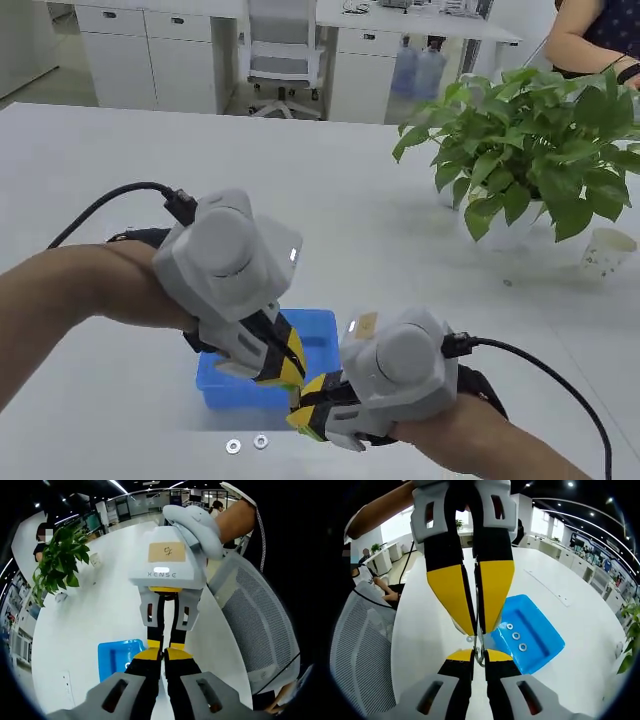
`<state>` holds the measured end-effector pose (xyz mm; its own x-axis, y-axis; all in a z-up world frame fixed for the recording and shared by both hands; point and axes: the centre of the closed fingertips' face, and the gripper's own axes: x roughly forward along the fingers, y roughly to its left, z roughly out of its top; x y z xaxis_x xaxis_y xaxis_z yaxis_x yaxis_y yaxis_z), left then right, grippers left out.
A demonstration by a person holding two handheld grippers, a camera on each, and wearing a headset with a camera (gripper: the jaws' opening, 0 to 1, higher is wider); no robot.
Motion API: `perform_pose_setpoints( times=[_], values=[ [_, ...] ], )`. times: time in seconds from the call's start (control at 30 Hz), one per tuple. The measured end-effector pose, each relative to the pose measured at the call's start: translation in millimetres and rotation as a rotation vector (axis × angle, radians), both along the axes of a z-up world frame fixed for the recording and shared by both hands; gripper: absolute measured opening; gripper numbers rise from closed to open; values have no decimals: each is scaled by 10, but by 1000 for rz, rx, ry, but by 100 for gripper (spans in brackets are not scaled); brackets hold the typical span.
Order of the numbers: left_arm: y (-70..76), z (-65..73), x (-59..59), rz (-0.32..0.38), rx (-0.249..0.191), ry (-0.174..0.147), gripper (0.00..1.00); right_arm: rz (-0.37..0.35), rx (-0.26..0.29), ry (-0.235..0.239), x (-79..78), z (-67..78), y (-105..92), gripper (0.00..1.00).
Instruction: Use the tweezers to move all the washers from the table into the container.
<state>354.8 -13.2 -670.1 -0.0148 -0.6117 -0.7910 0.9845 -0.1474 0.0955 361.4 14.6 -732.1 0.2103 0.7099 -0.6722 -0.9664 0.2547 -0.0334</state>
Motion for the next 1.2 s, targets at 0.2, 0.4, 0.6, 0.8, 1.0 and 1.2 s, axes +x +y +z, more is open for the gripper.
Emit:
perform_pose_setpoints(
  times=[0.2, 0.4, 0.6, 0.8, 1.0, 1.2],
  values=[
    [7, 107, 75, 0, -5, -15, 6, 8, -3, -10, 90, 100, 1, 9],
    [18, 166, 195, 7, -7, -29, 6, 9, -4, -22, 213, 158, 22, 9],
    [24, 190, 300, 13, -6, -38, 6, 10, -6, -28, 326, 184, 33, 9],
    [19, 193, 400, 9, -3, -43, 6, 8, -2, -27, 434, 184, 33, 9],
    [7, 177, 501, 7, -3, -45, 6, 3, 0, -29, 547, 166, 26, 9],
    [-26, 108, 581, 6, -11, -45, 6, 2, -5, -34, 638, 94, 10, 10]
  ],
)
